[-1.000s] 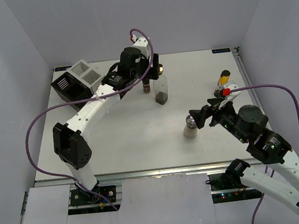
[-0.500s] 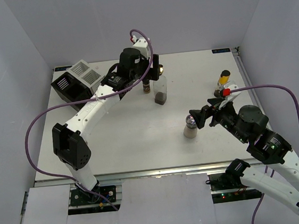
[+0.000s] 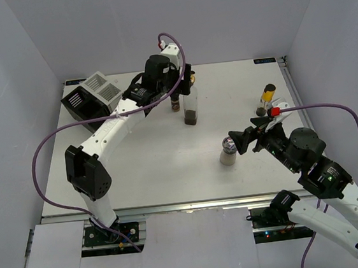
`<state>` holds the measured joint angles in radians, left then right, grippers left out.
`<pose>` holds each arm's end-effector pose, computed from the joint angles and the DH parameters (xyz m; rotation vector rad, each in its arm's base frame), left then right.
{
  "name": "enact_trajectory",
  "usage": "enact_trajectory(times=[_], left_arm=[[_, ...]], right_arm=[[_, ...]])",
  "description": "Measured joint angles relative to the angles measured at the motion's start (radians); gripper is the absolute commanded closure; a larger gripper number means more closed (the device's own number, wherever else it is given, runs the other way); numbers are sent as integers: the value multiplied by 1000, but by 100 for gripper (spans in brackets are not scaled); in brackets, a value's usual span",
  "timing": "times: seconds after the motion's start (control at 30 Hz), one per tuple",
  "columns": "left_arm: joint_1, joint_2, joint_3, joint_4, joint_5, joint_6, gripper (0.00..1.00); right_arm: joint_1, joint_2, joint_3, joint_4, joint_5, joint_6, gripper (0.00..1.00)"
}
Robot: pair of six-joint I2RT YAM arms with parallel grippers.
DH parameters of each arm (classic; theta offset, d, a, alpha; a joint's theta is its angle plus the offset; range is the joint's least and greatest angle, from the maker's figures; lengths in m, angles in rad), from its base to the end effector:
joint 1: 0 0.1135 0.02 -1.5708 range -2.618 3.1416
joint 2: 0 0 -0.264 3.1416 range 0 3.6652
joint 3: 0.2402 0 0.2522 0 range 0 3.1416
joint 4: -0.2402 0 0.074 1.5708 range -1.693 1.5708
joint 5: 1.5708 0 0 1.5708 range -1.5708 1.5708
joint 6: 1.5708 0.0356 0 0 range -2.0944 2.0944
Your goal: Organize the condiment bottles
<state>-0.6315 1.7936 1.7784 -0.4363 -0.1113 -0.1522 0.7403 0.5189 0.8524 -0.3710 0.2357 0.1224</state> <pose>0.3434 -0.2463 0.3795 0.4149 1.9979 -0.3829 0.0876 0.0688 0.3772 -0.3161 1.5972 0.4775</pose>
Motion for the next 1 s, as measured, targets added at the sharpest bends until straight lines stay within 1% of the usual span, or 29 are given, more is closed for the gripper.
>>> enact_trajectory(times=[0.37, 0.6, 0.83, 1.0], left_arm=[[0, 20, 14, -30, -8, 6, 4], [0, 22, 17, -27, 32, 6, 11], [-1, 45, 33, -26, 71, 5, 8], [-1, 67, 50, -28, 78, 5, 9]], right_arm=[[0, -14, -21, 1, 6, -2, 5], [0, -14, -31, 4, 6, -4, 5], [0, -14, -31, 4, 6, -10, 5], [0, -14, -31, 4, 6, -16, 5]])
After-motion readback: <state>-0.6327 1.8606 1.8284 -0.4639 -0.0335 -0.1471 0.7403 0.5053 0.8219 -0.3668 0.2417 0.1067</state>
